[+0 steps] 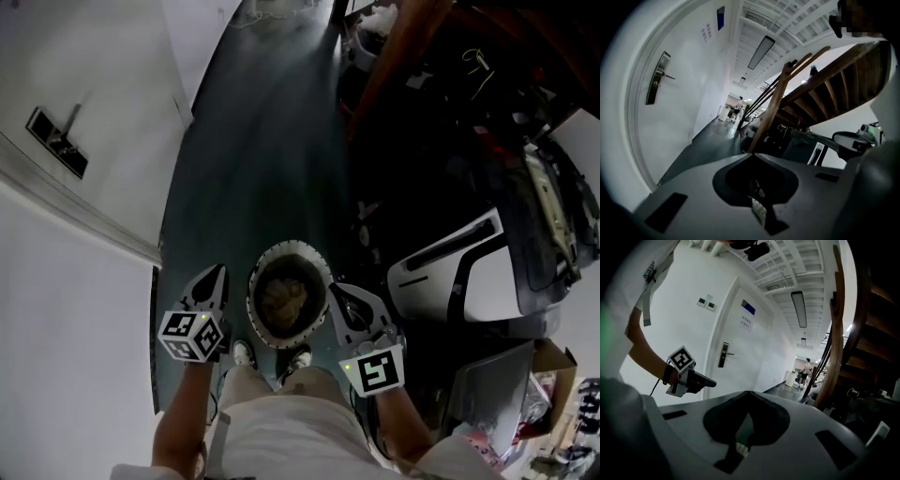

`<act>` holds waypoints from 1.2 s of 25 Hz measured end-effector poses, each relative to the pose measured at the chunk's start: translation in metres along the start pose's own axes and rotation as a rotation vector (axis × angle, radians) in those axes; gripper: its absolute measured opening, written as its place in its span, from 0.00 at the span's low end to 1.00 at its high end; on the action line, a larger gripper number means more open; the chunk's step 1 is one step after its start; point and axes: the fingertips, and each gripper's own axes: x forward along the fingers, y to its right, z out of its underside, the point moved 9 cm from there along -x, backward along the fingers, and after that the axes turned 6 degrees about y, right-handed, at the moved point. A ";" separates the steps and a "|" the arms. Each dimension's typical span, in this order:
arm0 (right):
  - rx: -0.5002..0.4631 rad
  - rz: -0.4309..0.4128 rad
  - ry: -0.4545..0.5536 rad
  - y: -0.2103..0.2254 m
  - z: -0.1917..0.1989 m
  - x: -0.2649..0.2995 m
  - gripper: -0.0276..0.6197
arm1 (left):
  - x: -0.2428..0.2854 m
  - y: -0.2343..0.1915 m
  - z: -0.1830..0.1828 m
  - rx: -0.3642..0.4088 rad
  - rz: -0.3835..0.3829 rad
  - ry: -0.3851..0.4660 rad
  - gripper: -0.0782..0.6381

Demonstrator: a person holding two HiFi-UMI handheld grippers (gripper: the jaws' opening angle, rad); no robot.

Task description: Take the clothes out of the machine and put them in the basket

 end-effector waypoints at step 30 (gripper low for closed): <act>-0.126 0.244 0.061 0.052 -0.061 -0.100 0.06 | -0.133 0.071 -0.164 0.089 -0.009 0.475 0.13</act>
